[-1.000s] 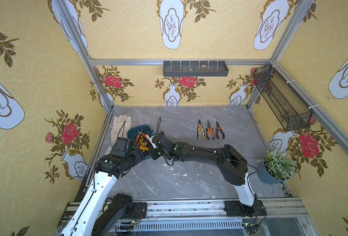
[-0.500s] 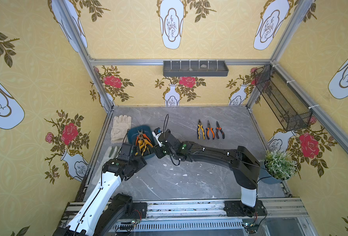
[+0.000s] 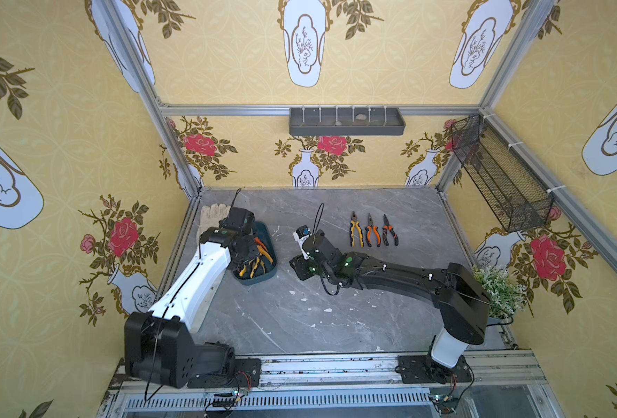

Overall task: Take the pliers out of the storage box
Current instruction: Adjust the pliers in the storage box, then pick up the pliers from the storage box.

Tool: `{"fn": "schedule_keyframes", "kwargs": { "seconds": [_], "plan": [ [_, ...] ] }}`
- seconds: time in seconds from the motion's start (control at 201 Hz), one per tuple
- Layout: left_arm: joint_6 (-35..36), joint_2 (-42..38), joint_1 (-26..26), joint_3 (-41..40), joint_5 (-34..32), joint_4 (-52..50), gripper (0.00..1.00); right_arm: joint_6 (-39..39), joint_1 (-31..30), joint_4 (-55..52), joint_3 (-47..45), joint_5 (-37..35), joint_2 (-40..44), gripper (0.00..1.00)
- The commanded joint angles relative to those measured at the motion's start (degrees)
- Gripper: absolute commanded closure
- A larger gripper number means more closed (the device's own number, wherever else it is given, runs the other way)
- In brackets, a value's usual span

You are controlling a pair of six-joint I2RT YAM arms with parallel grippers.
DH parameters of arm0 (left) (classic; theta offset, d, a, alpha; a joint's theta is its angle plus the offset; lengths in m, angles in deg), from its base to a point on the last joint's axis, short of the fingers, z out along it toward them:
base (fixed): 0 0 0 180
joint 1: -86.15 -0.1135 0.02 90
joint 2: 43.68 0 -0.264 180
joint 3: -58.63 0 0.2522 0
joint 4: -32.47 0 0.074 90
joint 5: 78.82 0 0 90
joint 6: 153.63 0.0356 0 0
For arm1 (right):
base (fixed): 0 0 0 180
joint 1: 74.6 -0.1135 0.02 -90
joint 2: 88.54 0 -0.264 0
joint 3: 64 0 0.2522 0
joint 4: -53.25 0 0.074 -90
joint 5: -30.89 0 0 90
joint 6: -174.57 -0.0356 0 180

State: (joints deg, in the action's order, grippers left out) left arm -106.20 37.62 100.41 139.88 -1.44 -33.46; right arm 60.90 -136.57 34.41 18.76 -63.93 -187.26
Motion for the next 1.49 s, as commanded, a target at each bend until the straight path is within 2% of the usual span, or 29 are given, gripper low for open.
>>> {"fn": "schedule_keyframes", "kwargs": {
  "seconds": [0.0, 0.115, 0.413, 0.807, 0.921, 1.195, 1.489],
  "plan": [
    [6.71, 4.97, -0.02, 2.55, -9.57, -6.15, 0.48, -1.88, 1.11, 3.83, -2.81, 1.18, 2.29, 0.54],
    [7.57, 8.16, 0.00, 2.43, -10.87, -5.48, 0.50, -2.14, 2.18, 4.27, -5.76, 1.72, 4.02, 0.55],
    [5.14, 9.23, 0.63, -1.15, -5.67, 1.95, 0.52, -2.88, 4.32, 5.43, -9.89, 3.35, 6.67, 0.55],
    [4.77, 13.93, 2.61, -1.40, -7.99, 2.59, 0.54, -3.00, 4.74, 5.47, -11.02, 3.88, 7.66, 0.55],
    [4.92, 14.33, 2.44, -1.76, -8.38, 2.38, 0.67, -2.96, 4.83, 5.35, -11.11, 3.83, 8.06, 0.56],
    [5.81, 13.84, 1.83, -3.07, -7.40, 2.99, 0.75, -3.37, 4.86, 5.53, -11.16, 4.19, 7.57, 0.56],
    [6.93, 12.71, 1.53, -2.81, -5.88, 3.25, 0.98, -3.20, 4.87, 5.08, -10.71, 4.14, 7.57, 0.56]
  ]
}}
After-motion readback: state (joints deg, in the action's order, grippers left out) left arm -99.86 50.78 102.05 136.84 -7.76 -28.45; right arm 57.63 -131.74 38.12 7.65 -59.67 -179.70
